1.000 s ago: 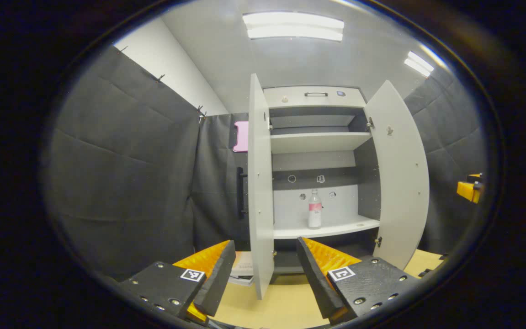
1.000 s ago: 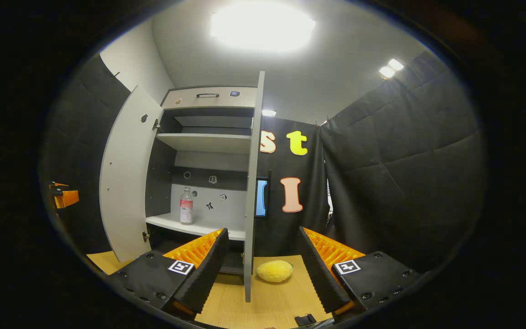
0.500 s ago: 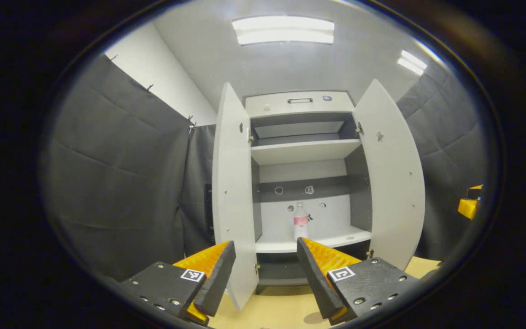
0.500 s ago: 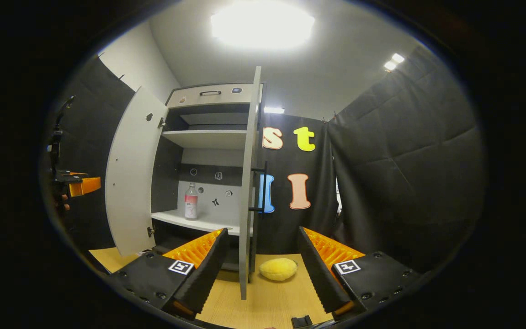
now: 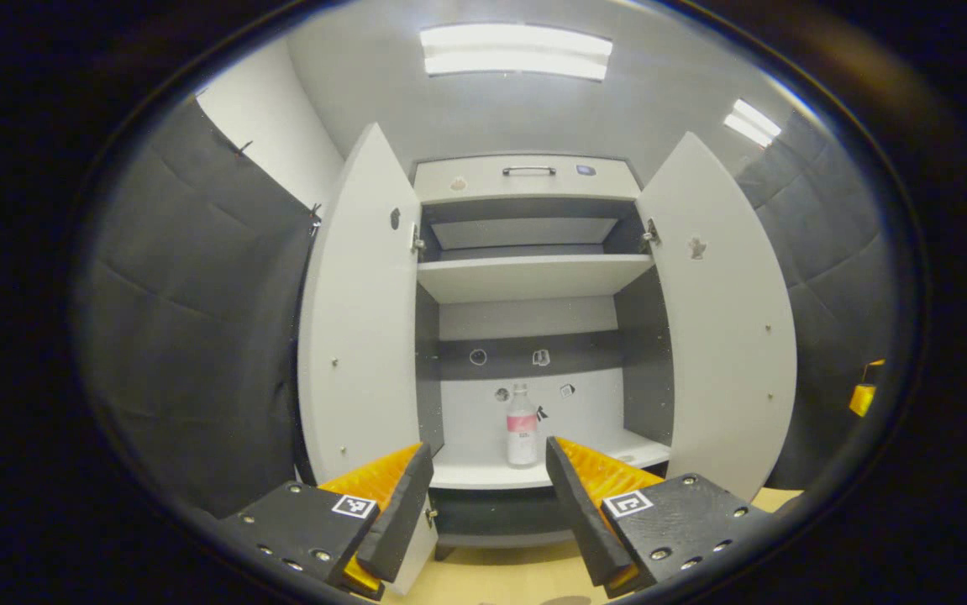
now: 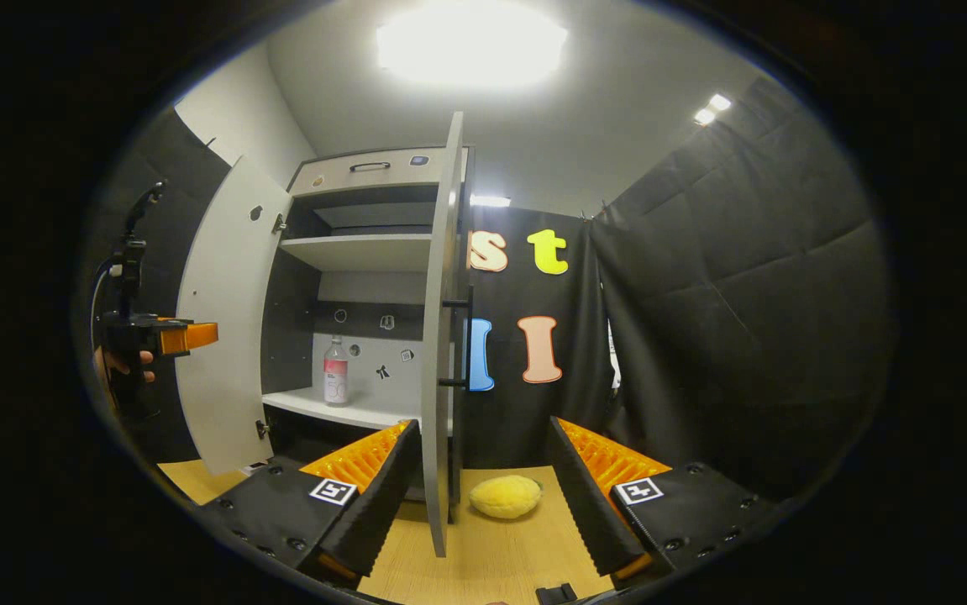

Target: Grasp the bottle in the cabinet with the left hand and place it on the coaster, then close the right door with the right hand and the left door with the left hand.

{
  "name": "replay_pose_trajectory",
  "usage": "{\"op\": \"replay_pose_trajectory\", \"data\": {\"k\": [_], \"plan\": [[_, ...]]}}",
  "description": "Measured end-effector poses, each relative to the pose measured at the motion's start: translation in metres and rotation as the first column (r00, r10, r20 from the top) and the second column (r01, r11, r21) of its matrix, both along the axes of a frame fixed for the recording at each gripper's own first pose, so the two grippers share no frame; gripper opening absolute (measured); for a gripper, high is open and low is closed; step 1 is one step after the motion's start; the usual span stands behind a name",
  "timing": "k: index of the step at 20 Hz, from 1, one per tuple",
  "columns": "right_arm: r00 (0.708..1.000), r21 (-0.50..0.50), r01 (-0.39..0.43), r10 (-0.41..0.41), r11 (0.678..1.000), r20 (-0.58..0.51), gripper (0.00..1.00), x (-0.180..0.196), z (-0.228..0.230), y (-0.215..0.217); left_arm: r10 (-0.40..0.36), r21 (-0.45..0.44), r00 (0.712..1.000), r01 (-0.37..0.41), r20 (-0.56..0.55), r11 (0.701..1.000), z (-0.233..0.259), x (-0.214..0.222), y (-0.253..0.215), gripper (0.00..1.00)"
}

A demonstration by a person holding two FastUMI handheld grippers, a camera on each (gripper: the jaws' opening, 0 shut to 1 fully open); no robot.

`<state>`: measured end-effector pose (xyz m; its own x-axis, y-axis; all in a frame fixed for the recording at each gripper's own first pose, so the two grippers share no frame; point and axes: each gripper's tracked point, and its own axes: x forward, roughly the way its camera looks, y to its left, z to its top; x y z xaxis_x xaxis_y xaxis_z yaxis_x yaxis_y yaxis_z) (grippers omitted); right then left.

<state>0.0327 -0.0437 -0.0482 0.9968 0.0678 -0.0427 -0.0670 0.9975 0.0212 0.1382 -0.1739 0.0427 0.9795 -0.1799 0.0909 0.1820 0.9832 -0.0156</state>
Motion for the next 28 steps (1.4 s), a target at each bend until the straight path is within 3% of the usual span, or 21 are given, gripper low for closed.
{"op": "replay_pose_trajectory", "data": {"k": [1,2,5,6,7,13,14,15,18,19,20,28], "plan": [[1.000,-0.007,0.006,-0.006,1.000,0.000,0.96,0.005,-0.001,0.001,-0.013,-0.004,1.000,0.013,-0.007,1.000,-0.003,0.014,-0.006,0.88],[1.000,-0.012,0.019,-0.019,1.000,-0.002,0.95,0.010,-0.003,0.000,-0.026,-0.008,1.000,0.026,-0.014,1.000,-0.006,0.030,-0.011,0.82],[0.998,-0.003,0.060,-0.060,0.998,-0.016,0.96,0.024,-0.012,-0.002,-0.058,-0.016,0.998,0.058,-0.025,0.998,-0.015,0.075,-0.025,0.82],[0.997,-0.005,0.078,-0.078,0.997,-0.021,0.96,0.028,-0.014,-0.004,-0.074,-0.021,0.997,0.074,-0.025,0.997,-0.016,0.088,-0.032,0.88],[0.995,-0.009,0.095,-0.095,0.995,-0.025,0.96,0.032,-0.016,-0.006,-0.089,-0.026,0.996,0.088,-0.024,0.996,-0.016,0.100,-0.039,0.82],[0.981,-0.021,0.187,-0.188,0.982,-0.040,0.96,0.048,-0.024,-0.016,-0.152,-0.050,0.987,0.150,-0.046,0.987,-0.036,0.178,-0.071,0.82],[0.978,-0.027,0.203,-0.204,0.979,-0.040,0.96,0.049,-0.025,-0.019,-0.156,-0.048,0.986,0.154,-0.052,0.987,-0.042,0.189,-0.073,0.88],[0.974,-0.036,0.221,-0.222,0.975,-0.042,0.96,0.050,-0.027,-0.022,-0.156,-0.046,0.986,0.154,-0.059,0.987,-0.047,0.202,-0.076,0.82],[0.962,-0.052,0.263,-0.266,0.963,-0.057,0.96,0.051,-0.033,-0.026,-0.169,-0.059,0.982,0.164,-0.088,0.985,-0.069,0.244,-0.083,0.82],[0.957,-0.056,0.279,-0.283,0.959,-0.063,0.96,0.051,-0.036,-0.028,-0.172,-0.057,0.980,0.167,-0.099,0.984,-0.076,0.257,-0.087,0.88],[0.952,-0.060,0.295,-0.299,0.954,-0.071,0.96,0.051,-0.039,-0.030,-0.177,-0.049,0.978,0.173,-0.111,0.984,-0.085,0.267,-0.091,0.83],[0.929,-0.078,0.349,-0.356,0.934,-0.097,0.93,0.056,-0.047,-0.022,-0.214,-0.007,0.965,0.215,-0.151,0.976,-0.116,0.327,-0.110,0.82]]}}
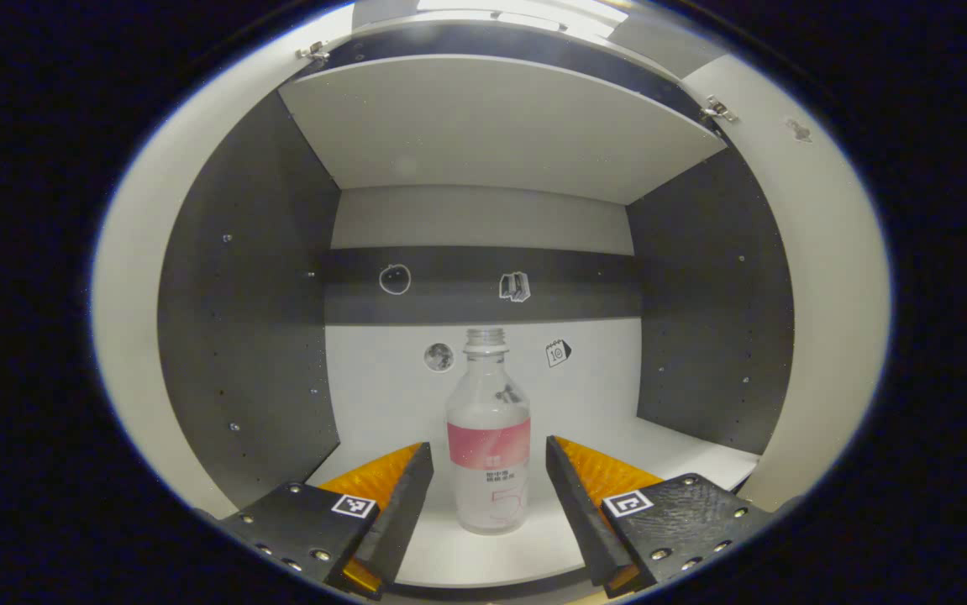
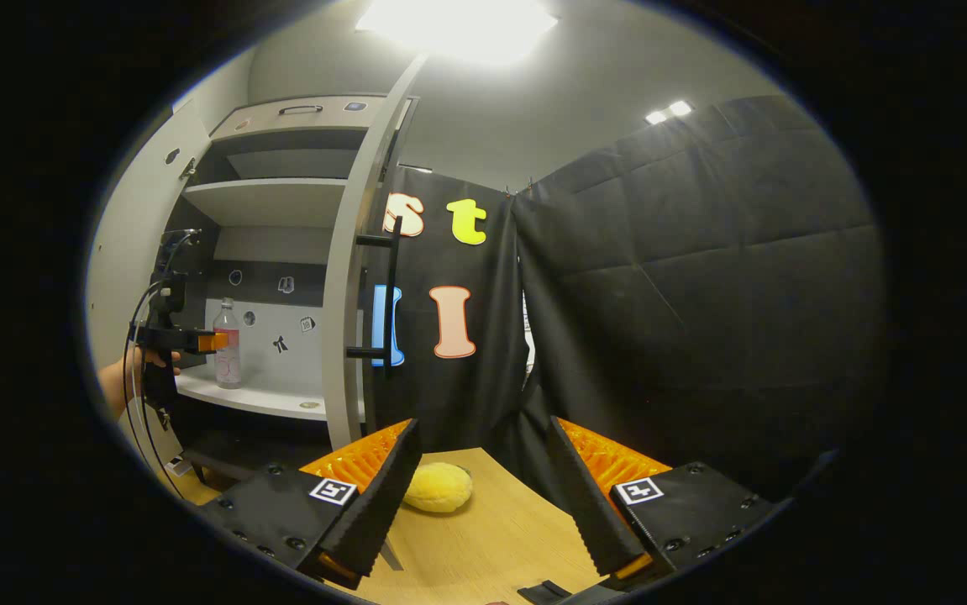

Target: Grasp the bottle in the cabinet with the left hand and place it on the coaster, then close the right door with the right hand and the left door with the left hand.

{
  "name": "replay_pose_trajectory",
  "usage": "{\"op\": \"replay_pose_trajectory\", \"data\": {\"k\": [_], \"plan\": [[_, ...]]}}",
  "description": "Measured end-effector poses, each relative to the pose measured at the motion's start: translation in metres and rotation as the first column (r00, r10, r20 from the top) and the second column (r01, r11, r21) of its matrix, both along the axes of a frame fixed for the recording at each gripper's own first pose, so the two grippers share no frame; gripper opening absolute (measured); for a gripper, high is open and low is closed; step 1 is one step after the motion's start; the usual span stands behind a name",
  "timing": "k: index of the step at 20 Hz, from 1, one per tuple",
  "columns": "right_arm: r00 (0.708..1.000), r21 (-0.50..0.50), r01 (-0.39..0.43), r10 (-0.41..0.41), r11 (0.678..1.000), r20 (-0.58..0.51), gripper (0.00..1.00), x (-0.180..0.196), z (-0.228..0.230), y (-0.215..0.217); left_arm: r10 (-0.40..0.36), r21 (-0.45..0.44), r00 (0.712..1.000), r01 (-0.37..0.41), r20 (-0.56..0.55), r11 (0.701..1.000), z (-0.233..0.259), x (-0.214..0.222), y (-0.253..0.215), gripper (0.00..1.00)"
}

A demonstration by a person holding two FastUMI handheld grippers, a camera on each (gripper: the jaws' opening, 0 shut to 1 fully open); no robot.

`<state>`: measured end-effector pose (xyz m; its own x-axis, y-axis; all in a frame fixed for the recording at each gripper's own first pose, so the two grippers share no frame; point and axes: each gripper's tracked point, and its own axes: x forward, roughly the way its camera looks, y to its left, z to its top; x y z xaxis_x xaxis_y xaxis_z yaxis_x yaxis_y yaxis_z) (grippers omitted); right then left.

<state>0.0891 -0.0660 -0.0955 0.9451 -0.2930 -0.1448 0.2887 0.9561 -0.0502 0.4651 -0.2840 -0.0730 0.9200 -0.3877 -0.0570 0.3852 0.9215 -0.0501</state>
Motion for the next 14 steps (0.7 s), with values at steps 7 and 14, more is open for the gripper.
{"op": "replay_pose_trajectory", "data": {"k": [7,14], "plan": [[1.000,-0.029,-0.010,0.010,1.000,-0.022,0.94,0.002,-0.002,0.009,0.003,0.045,0.999,-0.001,-0.036,0.999,-0.022,0.033,-0.013,0.82],[0.999,-0.016,-0.008,0.007,1.000,-0.038,0.96,-0.010,-0.007,0.003,0.009,0.054,0.999,-0.006,-0.054,0.999,-0.026,0.038,-0.014,0.75]]}}
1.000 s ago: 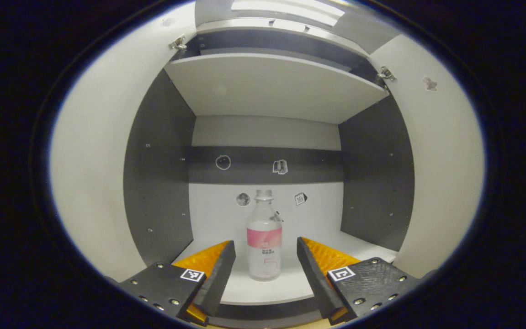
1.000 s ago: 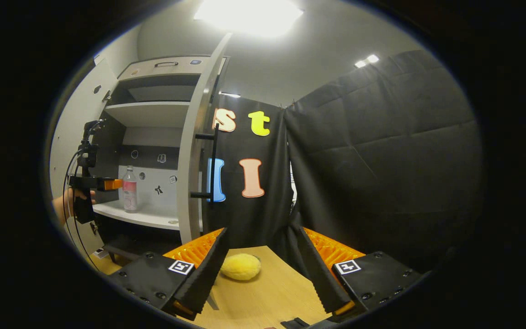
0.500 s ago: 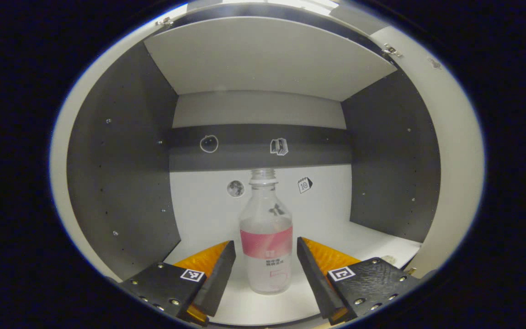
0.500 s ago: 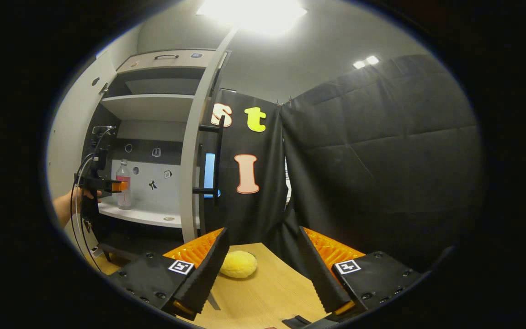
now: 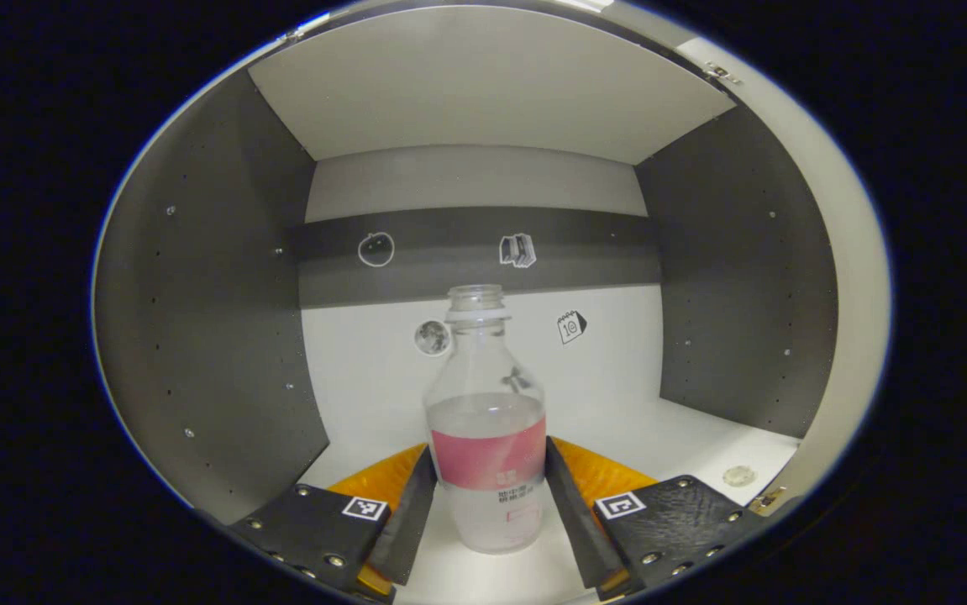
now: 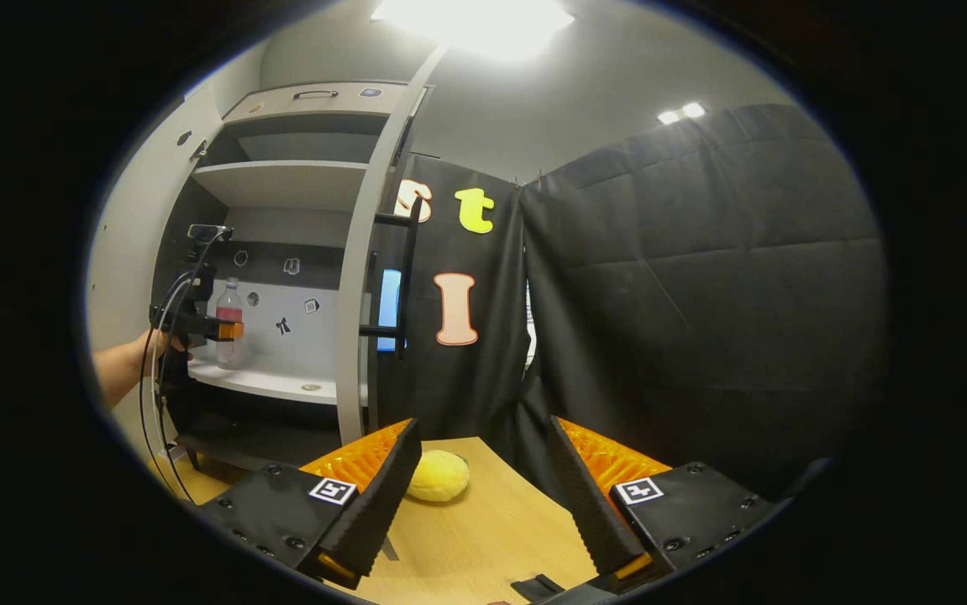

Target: Grasp the bottle in the cabinet with the left hand and place it on the coaster, then close the right door with the right hand and the left door with the left hand.

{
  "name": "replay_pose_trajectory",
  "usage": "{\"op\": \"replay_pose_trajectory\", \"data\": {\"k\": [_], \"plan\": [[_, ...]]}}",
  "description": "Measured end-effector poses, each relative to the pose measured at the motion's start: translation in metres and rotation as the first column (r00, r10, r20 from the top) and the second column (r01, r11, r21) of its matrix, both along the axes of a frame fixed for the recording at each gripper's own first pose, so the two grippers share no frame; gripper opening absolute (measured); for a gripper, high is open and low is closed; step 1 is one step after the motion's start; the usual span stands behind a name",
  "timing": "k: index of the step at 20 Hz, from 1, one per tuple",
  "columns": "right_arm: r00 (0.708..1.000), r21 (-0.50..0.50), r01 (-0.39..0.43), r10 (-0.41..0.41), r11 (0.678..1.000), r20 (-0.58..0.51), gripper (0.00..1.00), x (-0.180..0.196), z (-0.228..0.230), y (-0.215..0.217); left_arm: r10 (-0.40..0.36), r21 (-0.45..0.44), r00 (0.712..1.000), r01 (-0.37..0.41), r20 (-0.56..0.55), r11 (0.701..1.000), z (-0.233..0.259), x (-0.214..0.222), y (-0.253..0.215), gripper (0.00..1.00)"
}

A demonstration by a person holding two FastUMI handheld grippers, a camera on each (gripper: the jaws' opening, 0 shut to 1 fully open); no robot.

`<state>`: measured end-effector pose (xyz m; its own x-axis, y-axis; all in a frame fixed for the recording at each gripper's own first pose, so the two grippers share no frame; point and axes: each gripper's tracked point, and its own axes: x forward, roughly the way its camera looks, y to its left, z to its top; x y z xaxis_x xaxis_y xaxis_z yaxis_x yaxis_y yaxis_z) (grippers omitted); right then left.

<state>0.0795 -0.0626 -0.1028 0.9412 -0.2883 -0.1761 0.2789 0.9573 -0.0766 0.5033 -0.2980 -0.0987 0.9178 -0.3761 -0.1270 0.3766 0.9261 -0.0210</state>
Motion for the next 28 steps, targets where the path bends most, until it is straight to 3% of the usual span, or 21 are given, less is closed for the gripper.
{"op": "replay_pose_trajectory", "data": {"k": [6,15,20,21,22,25,26,27,28], "plan": [[1.000,0.022,-0.015,0.015,1.000,0.010,0.96,-0.019,0.006,-0.011,0.023,-0.063,1.000,-0.021,0.021,0.998,0.025,-0.038,0.014,0.75],[0.997,0.064,-0.071,0.070,0.995,0.027,0.94,-0.051,0.013,-0.023,0.043,-0.067,0.996,-0.038,0.078,0.997,0.046,-0.123,0.029,0.74],[0.993,0.086,-0.115,0.114,0.990,0.017,0.96,-0.068,0.011,-0.025,0.056,-0.049,0.994,-0.052,0.090,0.997,0.038,-0.165,0.034,0.74],[0.992,0.087,-0.125,0.124,0.988,0.015,0.96,-0.071,0.011,-0.024,0.057,-0.048,0.994,-0.053,0.089,0.997,0.038,-0.172,0.036,0.82],[0.991,0.086,-0.134,0.133,0.987,0.013,0.96,-0.074,0.011,-0.024,0.060,-0.048,0.994,-0.056,0.089,0.997,0.035,-0.180,0.037,0.74],[0.988,0.090,-0.154,0.154,0.984,0.015,0.96,-0.081,0.014,-0.025,0.065,-0.048,0.994,-0.061,0.086,0.997,0.029,-0.201,0.042,0.74],[0.986,0.093,-0.165,0.164,0.982,0.016,0.96,-0.084,0.015,-0.024,0.067,-0.047,0.994,-0.063,0.083,0.997,0.025,-0.209,0.043,0.82],[0.984,0.091,-0.176,0.175,0.980,0.015,0.94,-0.086,0.015,-0.023,0.067,-0.047,0.994,-0.063,0.083,0.997,0.022,-0.215,0.045,0.74],[0.983,0.084,-0.184,0.184,0.979,0.009,0.96,-0.090,0.014,-0.023,0.066,-0.046,0.995,-0.062,0.081,0.997,0.018,-0.222,0.047,0.74]]}}
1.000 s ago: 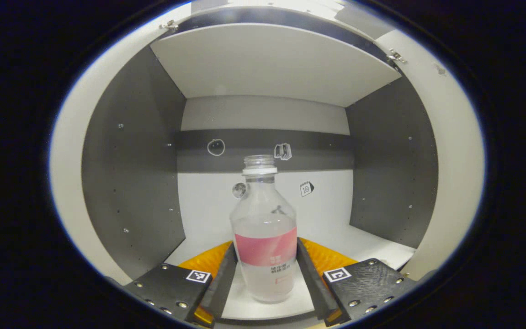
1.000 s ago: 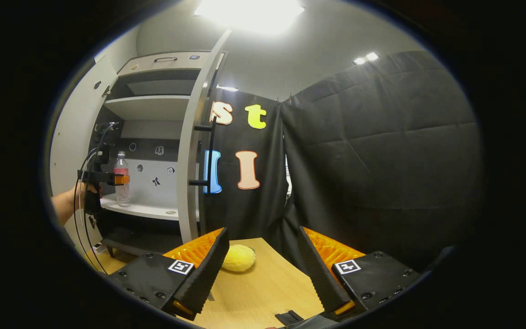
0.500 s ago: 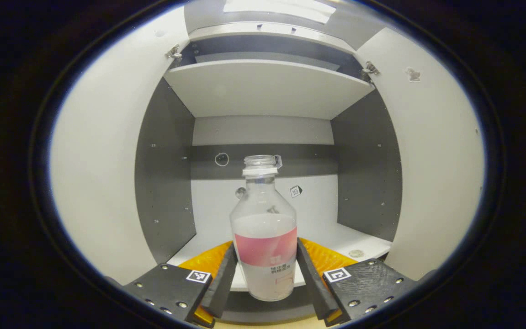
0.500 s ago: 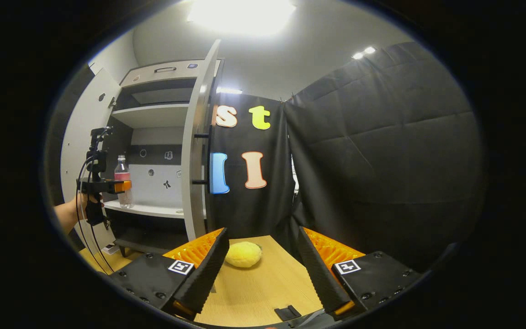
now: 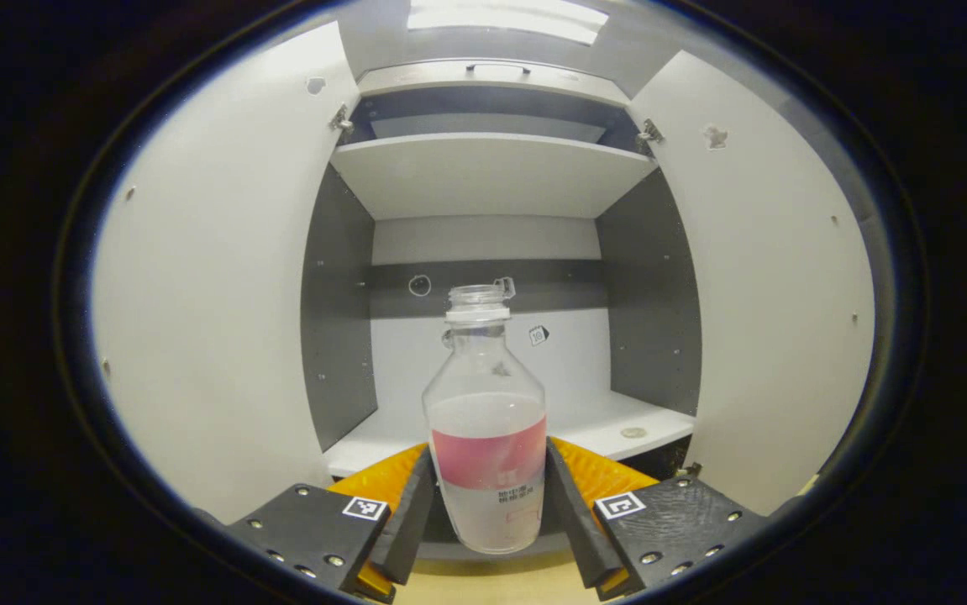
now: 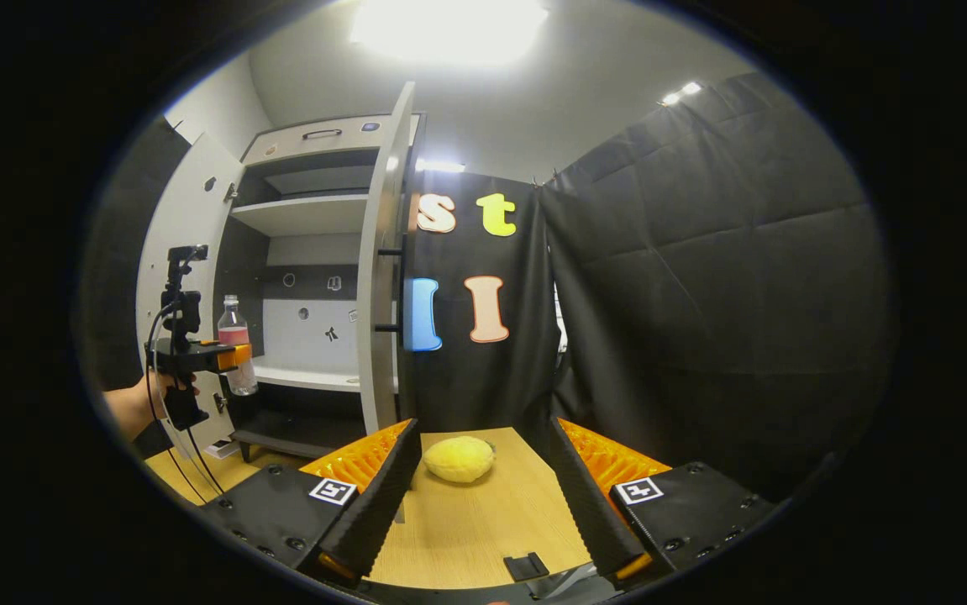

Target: Grasp the bottle in the cabinet with the left hand and place it on the coaster, then close the right door with the right hand and the left door with the left hand.

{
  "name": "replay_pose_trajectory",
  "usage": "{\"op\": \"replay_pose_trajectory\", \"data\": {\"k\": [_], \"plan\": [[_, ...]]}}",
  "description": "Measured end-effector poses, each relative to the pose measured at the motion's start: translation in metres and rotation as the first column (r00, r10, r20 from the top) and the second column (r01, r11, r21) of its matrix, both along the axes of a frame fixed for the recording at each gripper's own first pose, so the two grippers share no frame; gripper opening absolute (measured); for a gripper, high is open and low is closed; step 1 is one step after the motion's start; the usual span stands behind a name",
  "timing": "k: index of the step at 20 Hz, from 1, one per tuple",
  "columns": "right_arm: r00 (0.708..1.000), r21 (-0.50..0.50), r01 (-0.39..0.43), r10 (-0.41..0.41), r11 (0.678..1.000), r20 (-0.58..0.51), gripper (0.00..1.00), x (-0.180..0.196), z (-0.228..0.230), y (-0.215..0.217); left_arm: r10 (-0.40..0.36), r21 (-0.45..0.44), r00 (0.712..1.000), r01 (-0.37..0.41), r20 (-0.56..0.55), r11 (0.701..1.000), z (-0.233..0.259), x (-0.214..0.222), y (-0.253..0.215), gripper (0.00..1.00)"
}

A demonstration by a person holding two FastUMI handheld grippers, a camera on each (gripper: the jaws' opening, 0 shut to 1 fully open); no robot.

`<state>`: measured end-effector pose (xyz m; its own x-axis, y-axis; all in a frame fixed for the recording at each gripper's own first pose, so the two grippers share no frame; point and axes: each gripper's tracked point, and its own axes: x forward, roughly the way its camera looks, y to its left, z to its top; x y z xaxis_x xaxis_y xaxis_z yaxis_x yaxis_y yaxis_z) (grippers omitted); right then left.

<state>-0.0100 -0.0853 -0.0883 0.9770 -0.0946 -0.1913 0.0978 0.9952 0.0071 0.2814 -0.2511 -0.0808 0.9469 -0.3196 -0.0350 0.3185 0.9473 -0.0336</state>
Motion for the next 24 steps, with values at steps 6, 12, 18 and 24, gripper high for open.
{"op": "replay_pose_trajectory", "data": {"k": [6,12,18,24], "plan": [[0.999,0.012,-0.028,0.028,1.000,-0.026,0.94,-0.016,-0.007,0.002,-0.019,0.006,1.000,0.019,-0.020,1.000,-0.032,-0.039,0.002,0.75],[0.994,0.017,-0.077,0.078,0.997,-0.073,0.96,-0.026,-0.017,0.011,-0.046,0.024,0.999,0.047,-0.029,0.999,-0.073,-0.079,-0.004,0.74],[0.991,-0.001,-0.099,0.099,0.995,-0.092,0.96,-0.035,-0.020,0.013,-0.053,0.014,0.993,0.055,-0.104,0.998,-0.127,-0.111,-0.010,0.75],[0.987,-0.009,-0.116,0.114,0.993,-0.115,0.96,-0.044,-0.024,0.015,-0.084,0.018,0.980,0.089,-0.183,0.996,-0.185,-0.142,-0.028,0.74]]}}
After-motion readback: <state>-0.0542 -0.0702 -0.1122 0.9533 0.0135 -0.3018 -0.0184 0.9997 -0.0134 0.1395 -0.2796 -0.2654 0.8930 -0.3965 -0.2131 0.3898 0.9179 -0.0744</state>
